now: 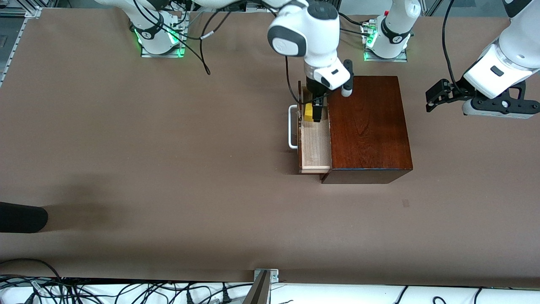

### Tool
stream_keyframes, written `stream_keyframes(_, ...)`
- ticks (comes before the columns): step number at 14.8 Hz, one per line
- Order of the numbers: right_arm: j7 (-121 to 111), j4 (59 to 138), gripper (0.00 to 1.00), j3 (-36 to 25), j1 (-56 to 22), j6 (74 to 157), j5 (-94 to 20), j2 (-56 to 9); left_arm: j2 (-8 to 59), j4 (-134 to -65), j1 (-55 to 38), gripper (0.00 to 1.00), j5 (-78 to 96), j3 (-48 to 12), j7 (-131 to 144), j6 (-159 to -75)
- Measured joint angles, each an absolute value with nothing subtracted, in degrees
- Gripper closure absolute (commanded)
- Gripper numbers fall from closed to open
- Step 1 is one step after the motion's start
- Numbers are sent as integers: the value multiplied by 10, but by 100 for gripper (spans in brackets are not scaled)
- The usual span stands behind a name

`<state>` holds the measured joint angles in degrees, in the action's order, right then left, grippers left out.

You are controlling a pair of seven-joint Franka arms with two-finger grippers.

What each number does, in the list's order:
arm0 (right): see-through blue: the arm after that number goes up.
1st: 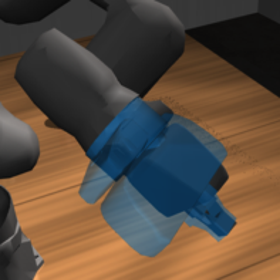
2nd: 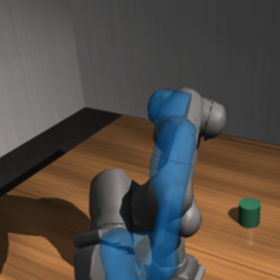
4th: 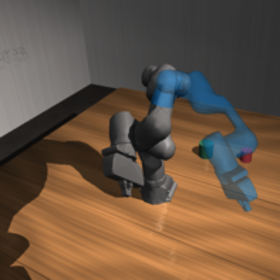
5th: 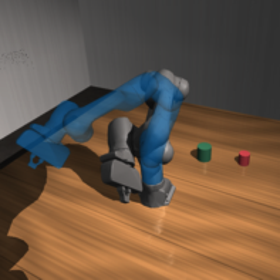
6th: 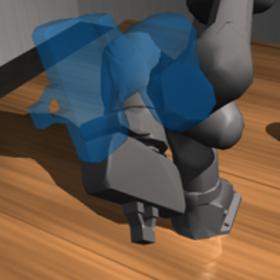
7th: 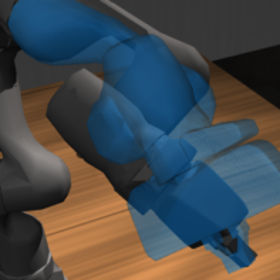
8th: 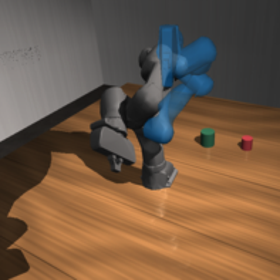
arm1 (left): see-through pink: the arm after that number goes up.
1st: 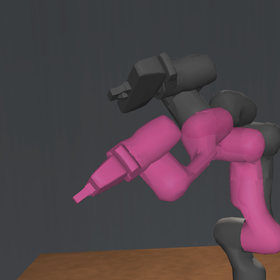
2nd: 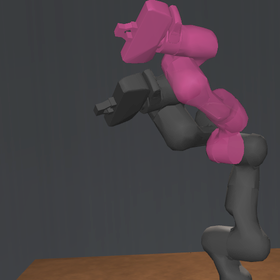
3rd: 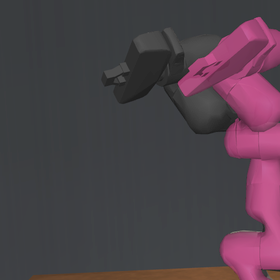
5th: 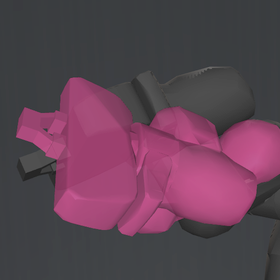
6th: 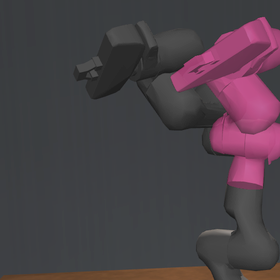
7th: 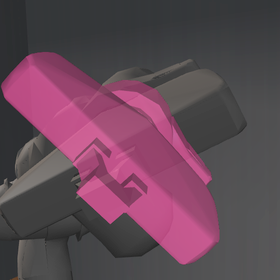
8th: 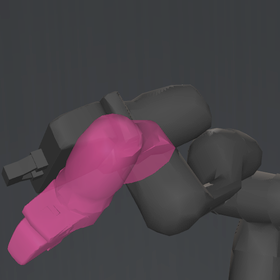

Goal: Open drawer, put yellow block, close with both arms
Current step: 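Lower the cube into the drawer and open the right gripper, then push the drawer shut with the left gripper while the right gripper withdraws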

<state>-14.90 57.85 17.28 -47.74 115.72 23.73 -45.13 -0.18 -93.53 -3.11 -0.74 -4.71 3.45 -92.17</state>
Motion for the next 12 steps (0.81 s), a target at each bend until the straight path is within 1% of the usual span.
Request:
stream_keyframes(2, -149, 576, 0, 171, -457, 1139, 231, -416, -2, -934, -32, 0, -7, -47, 34, -901)
stream_keyframes(4, -149, 576, 0, 170, -429, 1105, 226, -389, -2, -932, -32, 0, -7, -47, 34, -892)
stream_keyframes(7, -150, 576, 0, 168, -370, 1090, 205, -359, -2, -929, -34, 0, 11, -56, 33, -865)
stream_keyframes(10, -151, 576, 0, 164, -290, 1096, 138, -342, 1, -929, -44, 0, 21, -91, 7, -832)
stream_keyframes(12, -156, 578, 0, 157, -238, 1095, 90, -329, 5, -929, -53, 0, 21, -119, -81, -825)
